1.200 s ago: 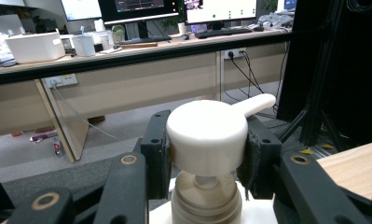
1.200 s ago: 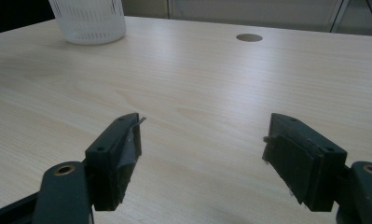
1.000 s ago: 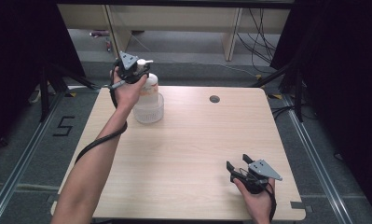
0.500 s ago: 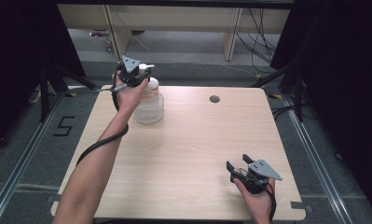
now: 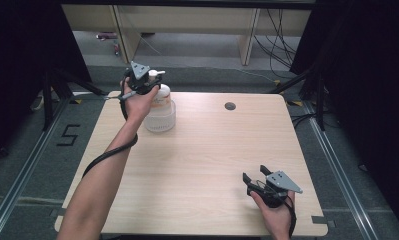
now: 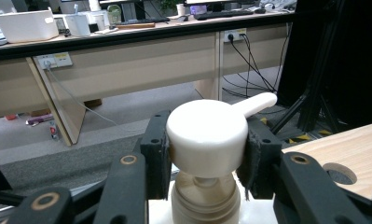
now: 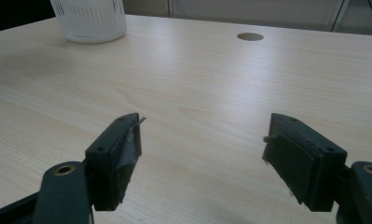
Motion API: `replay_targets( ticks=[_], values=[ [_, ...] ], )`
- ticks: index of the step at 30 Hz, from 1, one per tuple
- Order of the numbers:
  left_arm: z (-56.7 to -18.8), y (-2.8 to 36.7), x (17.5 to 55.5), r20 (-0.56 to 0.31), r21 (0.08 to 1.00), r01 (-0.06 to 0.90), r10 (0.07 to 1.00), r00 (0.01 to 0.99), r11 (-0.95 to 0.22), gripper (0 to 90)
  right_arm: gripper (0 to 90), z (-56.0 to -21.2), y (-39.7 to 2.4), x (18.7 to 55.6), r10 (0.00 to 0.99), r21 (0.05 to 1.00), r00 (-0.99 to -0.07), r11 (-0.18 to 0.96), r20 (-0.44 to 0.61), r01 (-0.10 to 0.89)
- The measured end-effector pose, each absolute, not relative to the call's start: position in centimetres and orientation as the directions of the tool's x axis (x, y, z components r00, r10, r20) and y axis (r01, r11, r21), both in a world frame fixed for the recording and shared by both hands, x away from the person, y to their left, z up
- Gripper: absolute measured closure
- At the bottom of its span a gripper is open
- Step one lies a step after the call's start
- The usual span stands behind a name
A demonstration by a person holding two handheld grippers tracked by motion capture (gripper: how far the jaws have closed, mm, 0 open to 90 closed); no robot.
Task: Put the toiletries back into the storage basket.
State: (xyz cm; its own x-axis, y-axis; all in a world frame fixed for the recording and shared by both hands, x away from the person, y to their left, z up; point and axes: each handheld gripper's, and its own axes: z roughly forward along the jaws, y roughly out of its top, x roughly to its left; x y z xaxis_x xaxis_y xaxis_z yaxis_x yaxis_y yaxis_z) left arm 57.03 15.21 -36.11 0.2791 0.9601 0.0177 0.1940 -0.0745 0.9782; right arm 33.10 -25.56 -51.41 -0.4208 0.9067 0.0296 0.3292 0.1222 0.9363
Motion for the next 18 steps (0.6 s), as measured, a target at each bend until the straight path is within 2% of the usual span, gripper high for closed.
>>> replay_targets(
  ticks=[18],
  values=[
    [-36.16, 15.95, 56.95, 0.018, 0.978, 0.197, 0.964, 0.265, -0.072, 57.7, 27.1, -51.33, -25.48, 33.01, 0.905, 0.93, -0.424, 0.134, 0.026, 0.342]
  ],
)
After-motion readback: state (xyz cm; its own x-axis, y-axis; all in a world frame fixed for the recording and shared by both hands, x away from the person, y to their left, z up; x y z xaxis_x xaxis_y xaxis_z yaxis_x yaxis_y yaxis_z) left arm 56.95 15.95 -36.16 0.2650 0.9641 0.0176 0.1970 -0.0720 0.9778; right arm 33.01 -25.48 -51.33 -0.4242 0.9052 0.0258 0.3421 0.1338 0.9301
